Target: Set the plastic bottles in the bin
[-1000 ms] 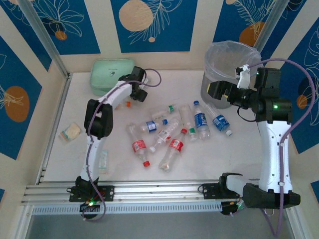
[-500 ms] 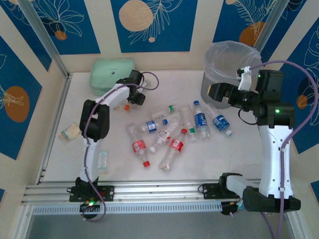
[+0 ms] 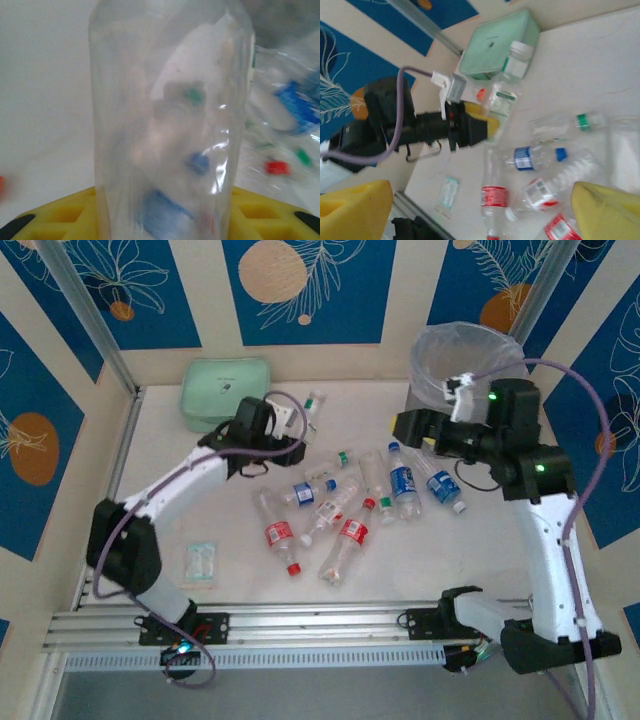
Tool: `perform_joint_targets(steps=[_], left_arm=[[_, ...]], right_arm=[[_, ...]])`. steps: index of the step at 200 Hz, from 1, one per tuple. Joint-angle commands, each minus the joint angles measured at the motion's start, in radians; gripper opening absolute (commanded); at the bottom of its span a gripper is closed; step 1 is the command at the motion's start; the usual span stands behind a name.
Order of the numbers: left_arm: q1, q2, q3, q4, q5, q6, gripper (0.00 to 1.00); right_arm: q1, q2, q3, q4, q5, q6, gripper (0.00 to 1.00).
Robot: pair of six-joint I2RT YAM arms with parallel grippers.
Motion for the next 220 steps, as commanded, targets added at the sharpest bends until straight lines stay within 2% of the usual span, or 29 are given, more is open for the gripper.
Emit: perform_joint_targets(steps=[1,31,56,89,116,154,192,220], left_arm=[[-0.061,-0.1,-0.149,0.187,0.005,-0.192,0.42],[-0.164,-0.221,-0.311,0.336,-0.114,-0.334,0.4],[-0.234,-0.274,-0.39,0.416,-0.207,-0.386,0.41],[-0.26,-0.275,-0.4,0.443,-0.214,-0.391,0.42],[-0.264,-0.267,-0.397,0.489,-0.195,-0.392,0.42],[-0.265,-0.272,-0.386,0.507,-0.19,-0.369,0.42],[-0.264,-0.264,-0.388,0.527,-0.209,-0.362,0.44],[-0.265,-0.274,-0.401,0.543,-0.214,-0.353,0.47]], right_arm=[[0.099,0.053,-0.071,0.16,0.049,0.128,0.9],[0.242,0.14,-0.162,0.318,0.125,0.234,0.91],[0.309,0.231,-0.199,0.386,0.11,0.275,0.94],[0.338,0.324,-0.203,0.396,0.085,0.28,0.96],[0.337,0.359,-0.215,0.431,0.063,0.3,0.93],[0.333,0.38,-0.223,0.435,0.067,0.308,0.83],[0.342,0.411,-0.198,0.408,0.063,0.298,0.61],[0.342,0.417,-0.189,0.406,0.074,0.284,0.54]])
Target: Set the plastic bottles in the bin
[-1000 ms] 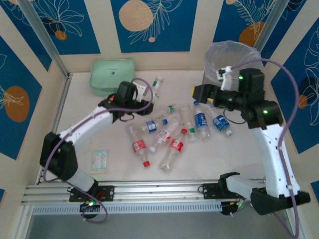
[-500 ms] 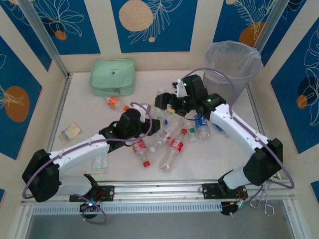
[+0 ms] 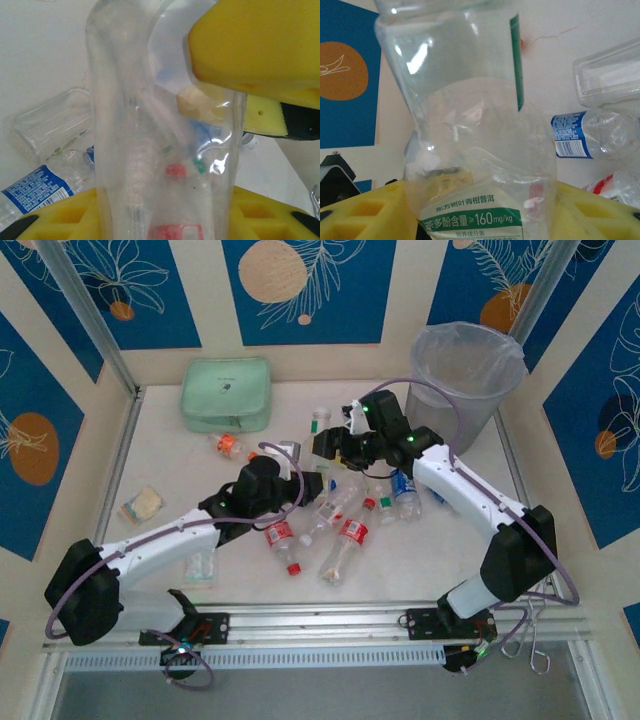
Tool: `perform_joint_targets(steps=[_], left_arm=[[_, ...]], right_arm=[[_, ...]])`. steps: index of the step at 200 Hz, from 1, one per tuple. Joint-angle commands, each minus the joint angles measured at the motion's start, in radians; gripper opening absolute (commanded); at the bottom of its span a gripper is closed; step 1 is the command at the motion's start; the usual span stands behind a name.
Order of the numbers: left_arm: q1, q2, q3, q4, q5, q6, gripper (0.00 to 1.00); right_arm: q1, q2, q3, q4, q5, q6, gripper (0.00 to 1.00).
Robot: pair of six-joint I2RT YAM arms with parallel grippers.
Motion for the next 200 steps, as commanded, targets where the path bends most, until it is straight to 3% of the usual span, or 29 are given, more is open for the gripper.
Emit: perform_joint_targets(steps=[1,36,75,139,200], left_arm=[[-0.005,-0.021,-0.004,0.083,-0.007,0.022,0.47],[-0.006,-0.039,-0.016,0.09,0.003,0.026,0.59],[-0.003,-0.085,-0.035,0.027,-0.004,0.038,0.78],[0.003,-0.175,-0.099,-0.064,-0.063,0.016,0.79],[0.014,-0.093,-0.044,-0.118,-0.015,0.003,0.8]], right_arm=[[0.008,0.025,0.021,-0.021,-0.001,-0.002,0.54],[0.007,0.026,0.044,-0.024,0.012,-0.02,0.47],[-0.017,0.01,0.131,-0.106,0.081,-0.122,0.44],[-0.113,-0.036,0.383,-0.294,0.3,-0.379,0.43],[-0.38,-0.021,0.619,-0.285,0.515,-0.527,0.38]])
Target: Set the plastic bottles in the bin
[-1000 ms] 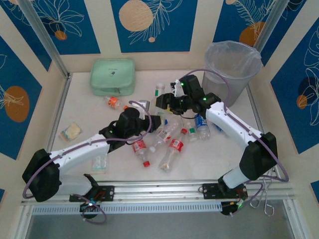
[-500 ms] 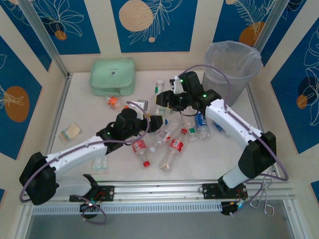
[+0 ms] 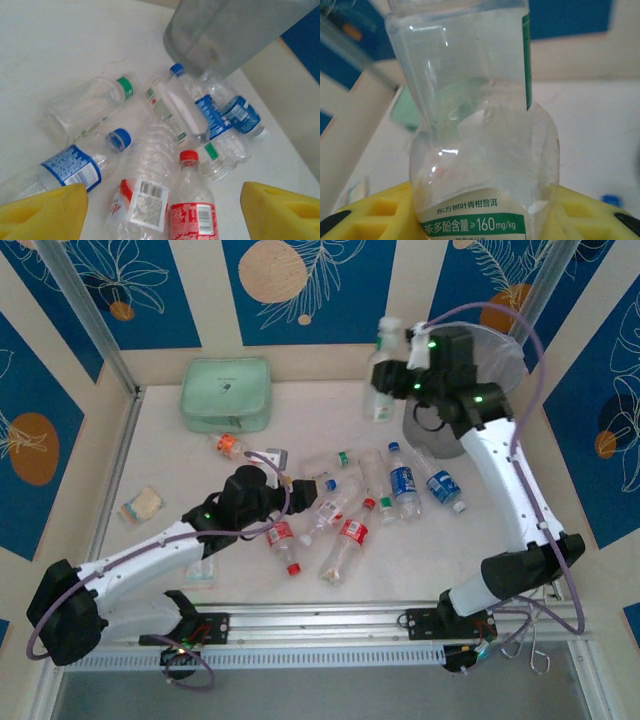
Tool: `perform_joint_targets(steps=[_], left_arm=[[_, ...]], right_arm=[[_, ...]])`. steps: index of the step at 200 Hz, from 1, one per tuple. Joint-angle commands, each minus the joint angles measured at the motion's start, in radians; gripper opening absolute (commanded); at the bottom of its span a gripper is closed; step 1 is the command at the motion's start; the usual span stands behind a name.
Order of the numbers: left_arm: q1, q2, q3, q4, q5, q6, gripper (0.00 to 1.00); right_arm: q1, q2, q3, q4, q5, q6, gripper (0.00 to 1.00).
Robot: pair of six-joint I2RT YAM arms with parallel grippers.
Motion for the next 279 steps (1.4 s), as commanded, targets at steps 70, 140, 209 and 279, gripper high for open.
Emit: perform_joint_targets(steps=[70,140,209,279], left_arm=[[0.008,0.017,0.026,-0.092,0.007,-0.04,0.78],[0.011,0.105,0.079,-0.184,0.008,-0.056,0.74],[0.032,0.181,0.074,-0.092,0.063,-0.105,0.73],[0.06,0.219,0.076,-0.039,0.116,-0.13,0.73]], right_arm=[[-0.265,0.292,0.376,-0.112,0.25,-0.199,0.35],[-0.297,0.636,0.657,-0.391,0.19,-0.274,0.25],[-0.343,0.843,0.709,-0.569,0.059,-0.325,0.23],[-0.365,0.924,0.612,-0.609,-0.056,-0.316,0.32]])
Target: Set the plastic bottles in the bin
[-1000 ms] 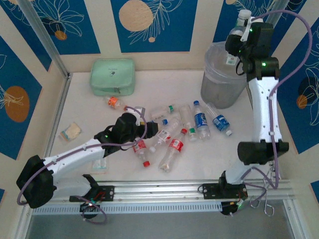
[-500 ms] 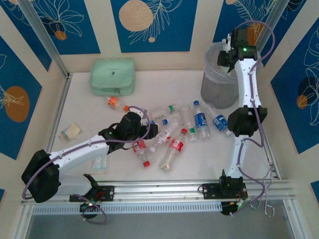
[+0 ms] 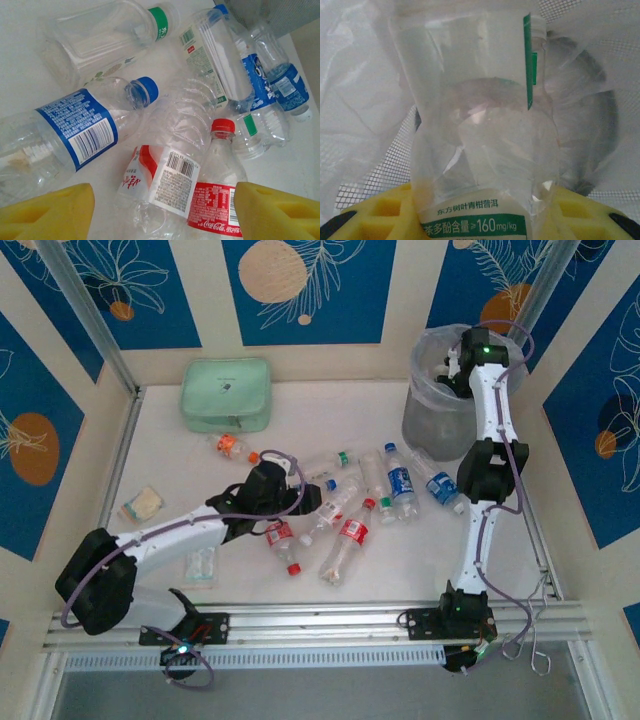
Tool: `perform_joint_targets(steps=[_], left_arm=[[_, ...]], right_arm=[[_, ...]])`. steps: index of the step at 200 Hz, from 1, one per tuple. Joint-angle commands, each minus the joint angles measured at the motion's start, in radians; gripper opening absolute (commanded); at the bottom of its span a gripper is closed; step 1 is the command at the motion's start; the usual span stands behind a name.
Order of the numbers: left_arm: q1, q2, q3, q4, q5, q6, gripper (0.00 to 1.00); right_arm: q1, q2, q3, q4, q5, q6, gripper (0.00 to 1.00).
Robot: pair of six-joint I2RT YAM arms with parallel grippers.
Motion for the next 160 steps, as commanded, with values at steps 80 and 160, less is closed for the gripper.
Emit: perform_joint_targets(steps=[80,160], left_arm=[[0.021,-0.012,0.065,-0.119,-0.025,0.062,0.75],[0.025,-0.027,0.191,-0.368,-0.084,0.27,0.9]], right_arm=[[-0.039,-0.001,0.017,-0.103,-0.103,0.078,0.78],[-0.054,-0.221,0.125,-0.146,-0.07,0.153,0.99]])
